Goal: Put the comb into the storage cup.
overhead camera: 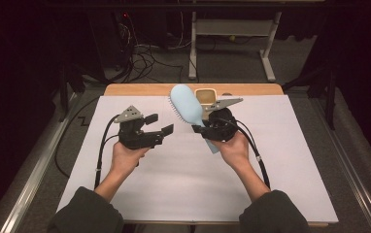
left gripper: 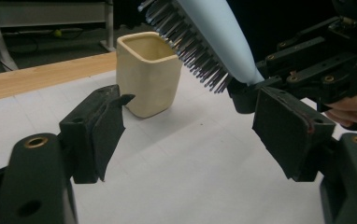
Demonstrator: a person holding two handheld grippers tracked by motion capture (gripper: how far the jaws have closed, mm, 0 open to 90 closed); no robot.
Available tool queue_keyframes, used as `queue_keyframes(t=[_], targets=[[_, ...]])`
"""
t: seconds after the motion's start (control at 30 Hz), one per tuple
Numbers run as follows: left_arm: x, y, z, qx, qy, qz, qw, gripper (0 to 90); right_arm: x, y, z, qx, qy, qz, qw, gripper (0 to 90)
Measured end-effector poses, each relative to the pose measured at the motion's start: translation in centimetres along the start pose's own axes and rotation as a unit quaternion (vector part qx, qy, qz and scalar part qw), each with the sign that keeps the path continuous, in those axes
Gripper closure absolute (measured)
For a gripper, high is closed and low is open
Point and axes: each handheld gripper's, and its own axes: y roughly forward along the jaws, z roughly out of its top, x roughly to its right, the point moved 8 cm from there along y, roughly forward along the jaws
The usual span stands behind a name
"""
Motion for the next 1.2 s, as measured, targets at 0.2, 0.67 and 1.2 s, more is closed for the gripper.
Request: queue_keyframes(t=[0.2, 0.67, 1.2], targets=[[0.1, 0.8, 0.1, 0.003, -0.008, -0.010, 0.9999, 24.0, -0.3, 0.1, -0.1, -0.002, -0.006, 0.002, 1.0000, 70.5], [0.8, 1.8, 1.0, 0.002, -0.013, -0.022, 0.9997, 23.0, -1.1, 0.5, -0.2, -0.009, -0.017, 0.008, 0.9998, 70.5], [1.1, 2.8, 1.7, -0.007, -0.023, -0.020, 0.9995, 25.0, -1.6, 0.6, -0.2, -0.009, -0.021, 0.016, 0.9996, 70.5]])
